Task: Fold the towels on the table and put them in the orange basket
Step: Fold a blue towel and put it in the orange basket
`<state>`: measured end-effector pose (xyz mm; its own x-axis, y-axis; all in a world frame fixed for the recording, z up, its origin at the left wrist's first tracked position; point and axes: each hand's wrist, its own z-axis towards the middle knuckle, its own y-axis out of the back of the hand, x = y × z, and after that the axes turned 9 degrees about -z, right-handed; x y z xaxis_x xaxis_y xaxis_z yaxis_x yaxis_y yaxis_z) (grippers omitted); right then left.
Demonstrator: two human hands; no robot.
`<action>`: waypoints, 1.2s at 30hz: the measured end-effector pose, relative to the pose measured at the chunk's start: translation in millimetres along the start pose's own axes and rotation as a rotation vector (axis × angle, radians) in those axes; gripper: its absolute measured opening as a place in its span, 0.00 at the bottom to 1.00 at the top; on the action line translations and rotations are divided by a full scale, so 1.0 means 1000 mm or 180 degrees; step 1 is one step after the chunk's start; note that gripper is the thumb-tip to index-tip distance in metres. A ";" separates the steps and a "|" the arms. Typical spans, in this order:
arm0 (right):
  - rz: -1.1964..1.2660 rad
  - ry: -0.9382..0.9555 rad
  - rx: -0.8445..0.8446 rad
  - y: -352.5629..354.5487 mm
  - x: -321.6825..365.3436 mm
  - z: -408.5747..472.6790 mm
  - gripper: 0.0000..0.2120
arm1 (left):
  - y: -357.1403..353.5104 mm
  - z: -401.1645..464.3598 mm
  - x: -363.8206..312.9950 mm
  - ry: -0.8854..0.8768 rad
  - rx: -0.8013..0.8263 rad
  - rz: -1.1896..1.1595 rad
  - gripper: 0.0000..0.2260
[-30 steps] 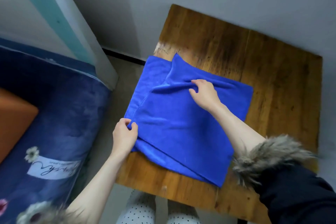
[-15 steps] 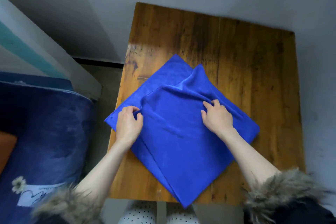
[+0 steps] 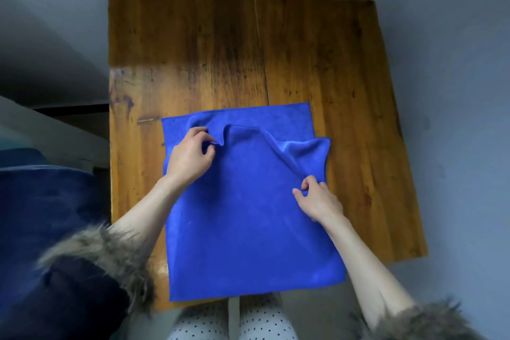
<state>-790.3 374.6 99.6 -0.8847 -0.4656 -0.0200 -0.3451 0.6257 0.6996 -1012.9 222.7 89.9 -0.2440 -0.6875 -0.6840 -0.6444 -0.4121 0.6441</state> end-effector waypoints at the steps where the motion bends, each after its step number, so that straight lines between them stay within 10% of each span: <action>1: 0.0161 -0.0047 -0.0005 0.002 -0.003 0.002 0.11 | -0.002 0.001 -0.003 -0.0026 0.0010 0.0009 0.10; 9: 0.0989 -0.0179 -0.1623 0.051 -0.013 0.044 0.13 | 0.006 -0.005 -0.003 0.0084 -0.0269 -0.0497 0.09; 18: 0.0042 0.0562 -0.1580 0.056 -0.024 0.076 0.06 | 0.038 -0.011 -0.005 0.0513 -0.0207 -0.2575 0.09; 22: 0.0998 0.0437 -0.1551 0.060 -0.026 0.074 0.04 | 0.048 -0.022 -0.001 0.0663 -0.0154 -0.3338 0.11; 28: 0.3779 0.0835 -0.0384 0.094 -0.030 0.045 0.06 | 0.068 -0.031 0.004 0.0619 -0.0409 -0.3586 0.12; 36: 0.3511 0.1018 -0.0450 0.122 0.006 0.069 0.04 | 0.079 -0.008 0.023 0.0750 -0.0914 -0.2544 0.03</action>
<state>-859.2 491.1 135.9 -0.5568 0.1403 0.8187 0.6212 0.7246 0.2984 -1063.9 169.3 127.7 0.3783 -0.2214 -0.8988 -0.3434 -0.9353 0.0858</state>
